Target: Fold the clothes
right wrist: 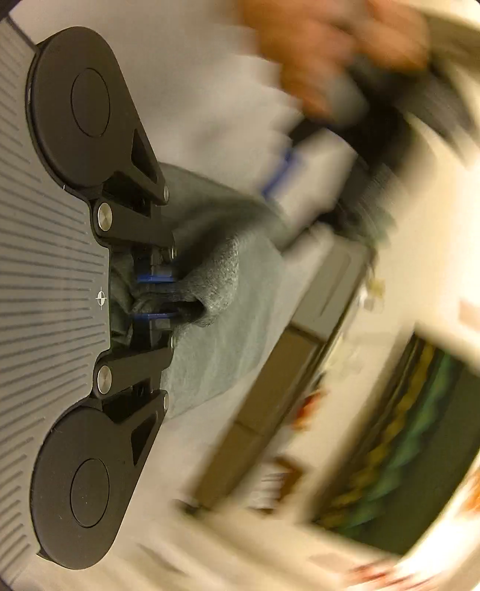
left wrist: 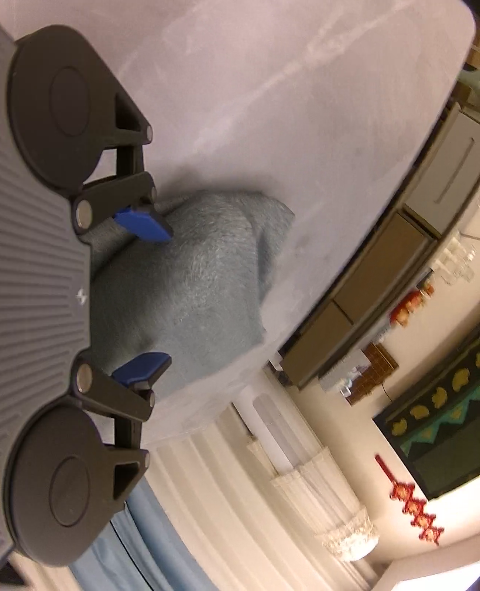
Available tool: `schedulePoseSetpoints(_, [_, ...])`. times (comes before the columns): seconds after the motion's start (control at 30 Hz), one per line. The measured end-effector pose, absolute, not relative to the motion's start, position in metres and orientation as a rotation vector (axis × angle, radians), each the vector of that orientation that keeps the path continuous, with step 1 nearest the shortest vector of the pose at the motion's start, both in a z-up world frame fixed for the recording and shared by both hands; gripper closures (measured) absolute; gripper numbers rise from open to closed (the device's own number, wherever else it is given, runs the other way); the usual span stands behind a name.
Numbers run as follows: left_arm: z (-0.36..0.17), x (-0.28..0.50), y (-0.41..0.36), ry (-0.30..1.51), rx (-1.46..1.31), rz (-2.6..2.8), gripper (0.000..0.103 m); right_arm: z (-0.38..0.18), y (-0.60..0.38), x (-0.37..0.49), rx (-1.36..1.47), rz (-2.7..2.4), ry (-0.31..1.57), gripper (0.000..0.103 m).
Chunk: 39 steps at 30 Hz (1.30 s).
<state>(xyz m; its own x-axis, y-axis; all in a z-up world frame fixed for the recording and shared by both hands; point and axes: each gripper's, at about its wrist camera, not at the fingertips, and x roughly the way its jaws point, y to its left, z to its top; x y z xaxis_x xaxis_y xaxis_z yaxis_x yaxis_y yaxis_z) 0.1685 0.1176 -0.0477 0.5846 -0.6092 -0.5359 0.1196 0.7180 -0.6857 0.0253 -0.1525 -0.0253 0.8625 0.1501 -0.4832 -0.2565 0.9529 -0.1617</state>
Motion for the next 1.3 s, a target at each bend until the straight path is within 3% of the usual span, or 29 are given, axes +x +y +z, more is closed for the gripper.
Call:
schedulePoseSetpoints(0.17, [-0.042, 0.17, 0.11, 0.828, -0.664, -0.515, 0.029, -0.007, -0.242, 0.032, 0.541, 0.277, 0.569, 0.091])
schedulePoseSetpoints(0.3, [-0.051, 0.171, 0.102, 0.851, -0.635, -0.491, 0.03, -0.056, -0.26, 0.003, 0.922, 0.316, 0.633, 0.091])
schedulePoseSetpoints(0.37, [-0.055, 0.173, 0.101, 0.856, -0.623, -0.477, 0.037, -0.071, -0.258, 0.0, 1.016, 0.329, 0.654, 0.091])
schedulePoseSetpoints(0.5, [-0.052, 0.182, 0.103, 0.838, -0.609, -0.516, 0.063, -0.079, -0.248, -0.005, 1.12, 0.367, 0.647, 0.09])
schedulePoseSetpoints(0.6, [-0.048, 0.187, 0.105, 0.82, -0.607, -0.529, 0.077, -0.075, -0.233, -0.013, 0.954, 0.357, 0.647, 0.074])
schedulePoseSetpoints(0.73, [-0.047, 0.189, 0.107, 0.826, -0.601, -0.543, 0.081, -0.067, -0.21, -0.027, 0.691, 0.335, 0.641, 0.059])
schedulePoseSetpoints(0.97, [-0.02, 0.195, 0.113, 0.697, -0.578, -0.556, 0.091, -0.044, -0.17, -0.031, 0.298, 0.389, 0.566, 0.056])
schedulePoseSetpoints(1.0, [-0.022, 0.199, 0.12, 0.697, -0.596, -0.507, 0.091, -0.044, -0.163, -0.029, 0.264, 0.412, 0.566, 0.049])
schedulePoseSetpoints(1.03, [-0.029, 0.203, 0.127, 0.726, -0.625, -0.457, 0.085, -0.046, -0.156, -0.026, 0.232, 0.43, 0.578, 0.043])
schedulePoseSetpoints(1.1, [-0.047, 0.207, 0.142, 0.806, -0.689, -0.392, 0.071, -0.05, -0.143, -0.022, 0.162, 0.449, 0.607, 0.043])
schedulePoseSetpoints(1.2, [-0.05, 0.197, 0.155, 0.813, -0.72, -0.366, 0.059, -0.055, -0.135, -0.019, 0.106, 0.445, 0.628, 0.043])
schedulePoseSetpoints(1.3, [-0.041, 0.182, 0.158, 0.818, -0.712, -0.401, 0.054, -0.054, -0.144, -0.021, 0.09, 0.418, 0.606, 0.043])
